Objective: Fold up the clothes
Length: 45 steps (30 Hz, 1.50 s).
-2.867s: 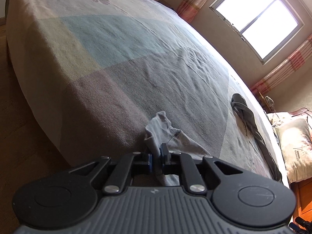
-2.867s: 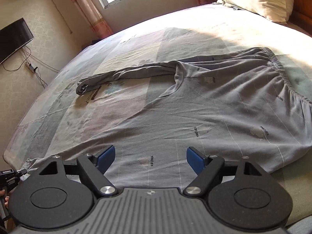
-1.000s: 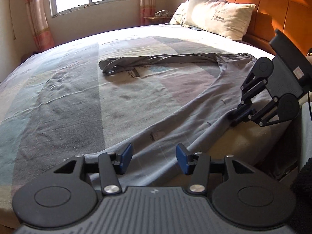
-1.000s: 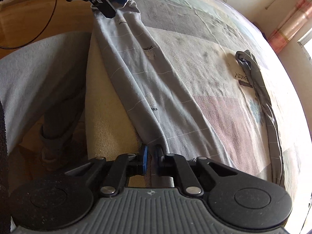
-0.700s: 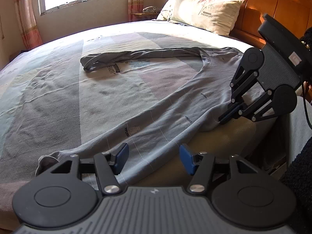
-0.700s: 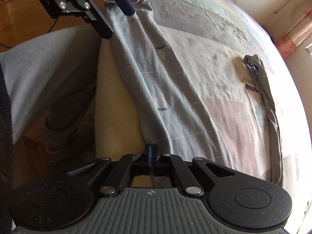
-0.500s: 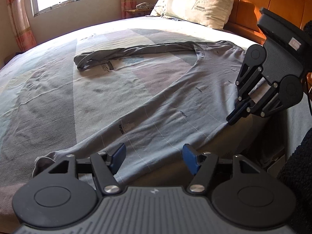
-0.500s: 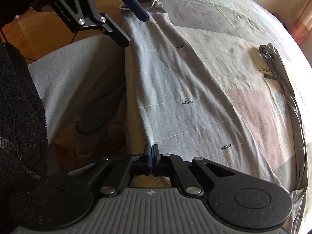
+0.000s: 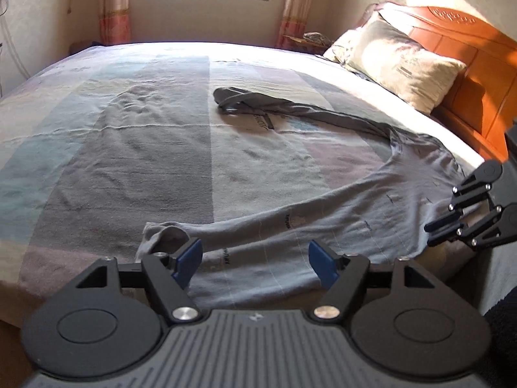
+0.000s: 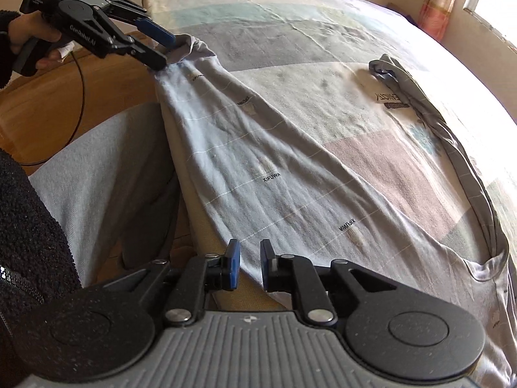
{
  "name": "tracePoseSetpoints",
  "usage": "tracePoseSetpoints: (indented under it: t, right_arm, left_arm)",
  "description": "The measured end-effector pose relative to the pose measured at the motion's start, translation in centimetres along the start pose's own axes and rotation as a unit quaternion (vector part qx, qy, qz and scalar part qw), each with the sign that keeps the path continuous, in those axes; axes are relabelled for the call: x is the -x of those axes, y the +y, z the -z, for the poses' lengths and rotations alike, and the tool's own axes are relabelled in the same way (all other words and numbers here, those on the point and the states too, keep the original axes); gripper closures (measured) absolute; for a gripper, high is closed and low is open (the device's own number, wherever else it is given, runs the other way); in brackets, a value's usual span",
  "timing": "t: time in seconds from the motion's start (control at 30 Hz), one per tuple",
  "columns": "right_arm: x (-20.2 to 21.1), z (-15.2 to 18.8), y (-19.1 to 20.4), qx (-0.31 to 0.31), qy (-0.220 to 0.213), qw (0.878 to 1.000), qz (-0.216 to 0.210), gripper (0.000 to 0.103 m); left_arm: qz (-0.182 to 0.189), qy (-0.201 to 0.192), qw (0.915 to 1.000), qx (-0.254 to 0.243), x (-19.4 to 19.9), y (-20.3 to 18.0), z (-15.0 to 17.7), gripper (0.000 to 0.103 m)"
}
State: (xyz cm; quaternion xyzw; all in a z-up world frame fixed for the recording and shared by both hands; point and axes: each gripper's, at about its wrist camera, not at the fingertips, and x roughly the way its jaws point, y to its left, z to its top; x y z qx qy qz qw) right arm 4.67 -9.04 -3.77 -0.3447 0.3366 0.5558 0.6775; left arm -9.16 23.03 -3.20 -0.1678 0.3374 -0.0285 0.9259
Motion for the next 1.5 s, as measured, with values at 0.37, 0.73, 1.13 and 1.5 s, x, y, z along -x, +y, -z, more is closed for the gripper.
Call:
tracePoseSetpoints:
  t: [0.37, 0.73, 1.13, 1.5]
  right_arm:
    - [0.4, 0.6, -1.6, -0.105, -0.041, 0.994, 0.013, 0.076]
    - [0.7, -0.3, -1.8, -0.141, -0.064, 0.987, 0.042, 0.073]
    - [-0.4, -1.4, -4.2, -0.203, -0.083, 0.975, 0.020, 0.071]
    - [-8.5, -13.8, -5.1, -0.091, -0.079, 0.992, -0.033, 0.071]
  left_arm:
    - [0.068, -0.045, 0.9847, 0.154, 1.1, 4.9, 0.2, 0.017]
    - [-0.103, -0.010, 0.9929, 0.060, -1.7, 5.9, -1.9, 0.011]
    - [0.034, 0.010, 0.9977, 0.058, -3.5, 4.5, -3.7, 0.011]
    - [-0.017, 0.067, 0.9965, 0.046, -5.2, 5.1, -0.9, 0.011]
